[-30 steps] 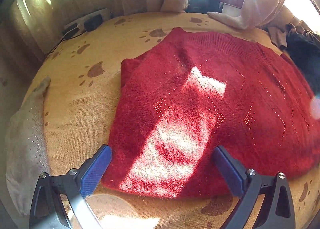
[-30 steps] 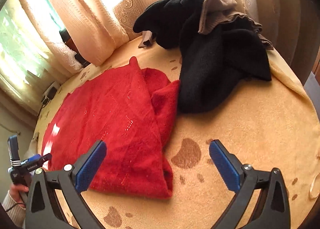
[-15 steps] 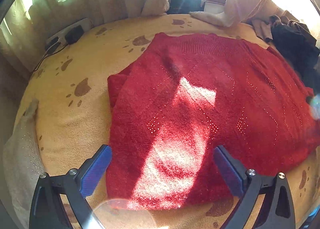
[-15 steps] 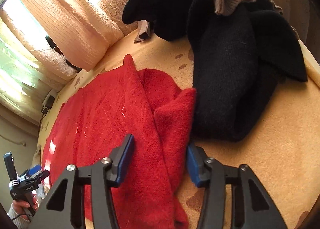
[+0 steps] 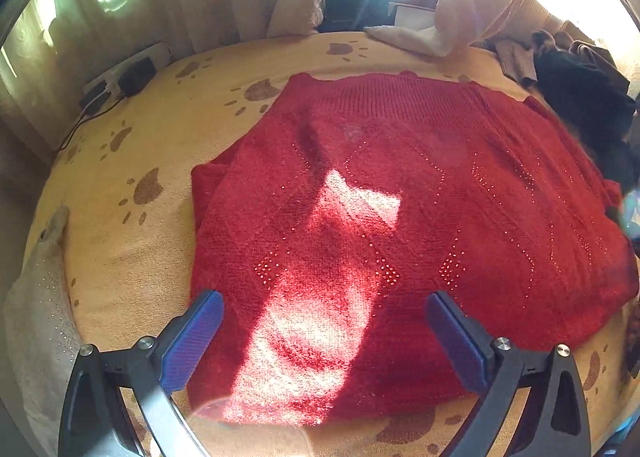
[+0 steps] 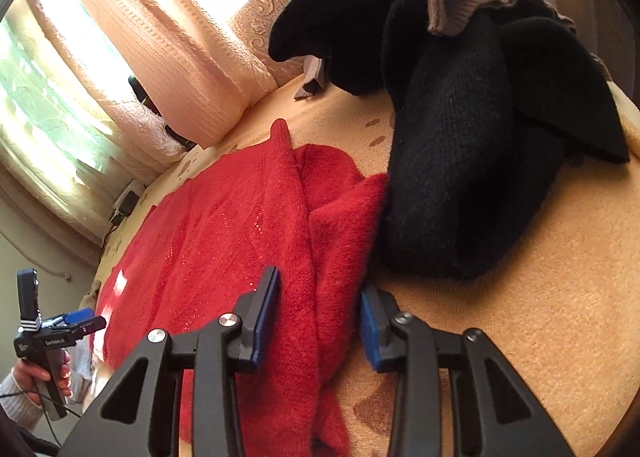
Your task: Fold clothes
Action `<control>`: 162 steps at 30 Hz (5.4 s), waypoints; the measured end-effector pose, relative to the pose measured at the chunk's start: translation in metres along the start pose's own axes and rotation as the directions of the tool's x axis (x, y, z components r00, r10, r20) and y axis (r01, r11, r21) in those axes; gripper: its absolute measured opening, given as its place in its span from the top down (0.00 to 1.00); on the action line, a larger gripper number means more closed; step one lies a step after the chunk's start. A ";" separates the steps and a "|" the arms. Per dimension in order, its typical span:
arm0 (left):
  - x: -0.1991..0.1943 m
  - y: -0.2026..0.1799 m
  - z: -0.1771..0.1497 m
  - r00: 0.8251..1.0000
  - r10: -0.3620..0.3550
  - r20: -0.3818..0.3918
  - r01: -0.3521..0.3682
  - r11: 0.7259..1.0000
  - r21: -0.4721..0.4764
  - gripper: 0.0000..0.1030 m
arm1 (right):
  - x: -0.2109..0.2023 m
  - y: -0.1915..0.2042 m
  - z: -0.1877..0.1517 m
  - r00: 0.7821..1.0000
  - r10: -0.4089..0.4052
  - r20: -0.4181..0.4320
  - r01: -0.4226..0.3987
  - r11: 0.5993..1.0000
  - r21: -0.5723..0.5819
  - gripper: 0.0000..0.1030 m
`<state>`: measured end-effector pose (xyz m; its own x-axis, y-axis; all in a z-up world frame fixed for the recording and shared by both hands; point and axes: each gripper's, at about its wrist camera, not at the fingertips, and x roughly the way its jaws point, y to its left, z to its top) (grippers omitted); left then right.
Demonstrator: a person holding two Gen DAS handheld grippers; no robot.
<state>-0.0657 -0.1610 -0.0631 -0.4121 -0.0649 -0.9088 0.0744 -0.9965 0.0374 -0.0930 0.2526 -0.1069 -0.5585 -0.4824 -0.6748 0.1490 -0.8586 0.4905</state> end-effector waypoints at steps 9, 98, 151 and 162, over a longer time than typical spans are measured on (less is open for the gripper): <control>0.007 0.004 -0.010 0.999 0.015 -0.041 -0.017 0.998 -0.052 0.00 | 0.006 0.020 0.016 0.987 -0.117 -0.110 0.113 0.993 -0.040 0.85; -0.070 0.140 -0.024 0.981 -0.176 0.087 0.195 0.919 -0.343 0.00 | 0.112 0.337 -0.106 0.985 -0.172 -0.005 0.119 0.701 -0.703 0.11; 0.013 0.073 -0.041 0.957 -0.285 0.058 0.287 0.957 -0.038 0.00 | 0.020 0.241 -0.105 0.961 -0.272 0.051 0.253 0.788 -0.561 0.01; -0.059 0.074 -0.026 0.942 -0.282 0.183 0.297 0.953 -0.060 0.00 | 0.020 0.262 -0.087 0.971 -0.222 0.089 0.232 0.778 -0.584 0.01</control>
<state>-0.0117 -0.2293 -0.0173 -0.5756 0.2098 -0.7903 0.0034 -0.9659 -0.2589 0.0062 0.0028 -0.0395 -0.6484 -0.2617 -0.7149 0.4627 -0.8812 -0.0970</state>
